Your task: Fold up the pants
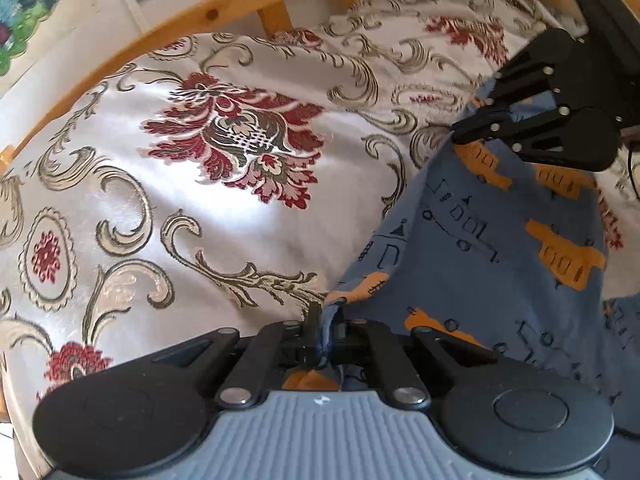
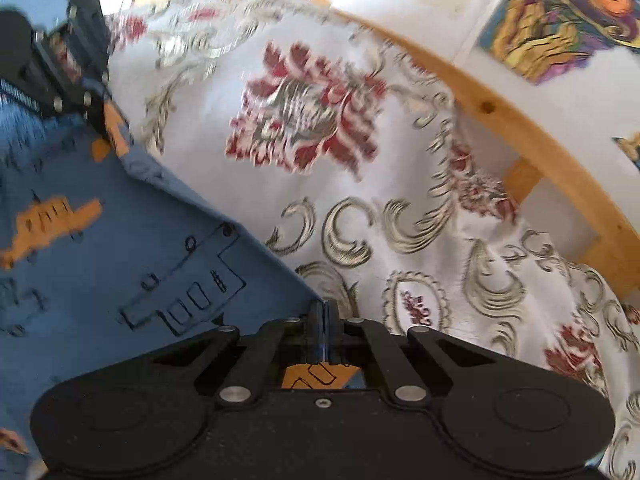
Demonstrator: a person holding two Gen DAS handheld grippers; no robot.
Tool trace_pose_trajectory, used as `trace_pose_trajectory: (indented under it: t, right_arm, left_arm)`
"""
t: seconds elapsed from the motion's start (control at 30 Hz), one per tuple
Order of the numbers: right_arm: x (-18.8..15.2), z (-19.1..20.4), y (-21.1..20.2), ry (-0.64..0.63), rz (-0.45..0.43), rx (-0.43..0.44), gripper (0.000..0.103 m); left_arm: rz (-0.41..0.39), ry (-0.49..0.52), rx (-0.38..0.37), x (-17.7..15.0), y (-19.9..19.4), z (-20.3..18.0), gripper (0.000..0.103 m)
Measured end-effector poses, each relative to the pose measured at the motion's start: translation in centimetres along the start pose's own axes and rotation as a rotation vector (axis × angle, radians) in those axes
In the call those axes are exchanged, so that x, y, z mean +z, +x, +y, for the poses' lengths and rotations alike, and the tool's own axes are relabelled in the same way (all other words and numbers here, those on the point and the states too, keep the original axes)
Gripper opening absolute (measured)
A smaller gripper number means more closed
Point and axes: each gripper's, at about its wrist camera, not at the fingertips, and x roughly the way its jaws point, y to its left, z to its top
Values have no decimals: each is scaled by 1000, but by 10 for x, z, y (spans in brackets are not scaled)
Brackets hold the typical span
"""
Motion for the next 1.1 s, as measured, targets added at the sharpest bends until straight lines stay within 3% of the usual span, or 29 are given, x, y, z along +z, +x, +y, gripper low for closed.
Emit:
trace_pose_trajectory:
  t: [0.2,0.53,0.83,0.97,1.1]
  right_arm:
    - [-4,7,-48,-11,-61,-13,0]
    - [-28,39,-135,20,-61,22,0]
    - [-58,99,-210,54,-16,42,0]
    - [-70,129,-237,137,17,75,0]
    - [-76,176,-252,79,42,92,0]
  left_arm:
    - [-46,-14,-7,-13,-23,-5,2]
    - [-123,-12,-61,-32,-68,-25,3]
    - [-156,83,-113,-65,-111,-64,3]
    - [-155,135,-117,-88,-126,-86,3]
    - [-152,140,-92,-113,-132,-101,3]
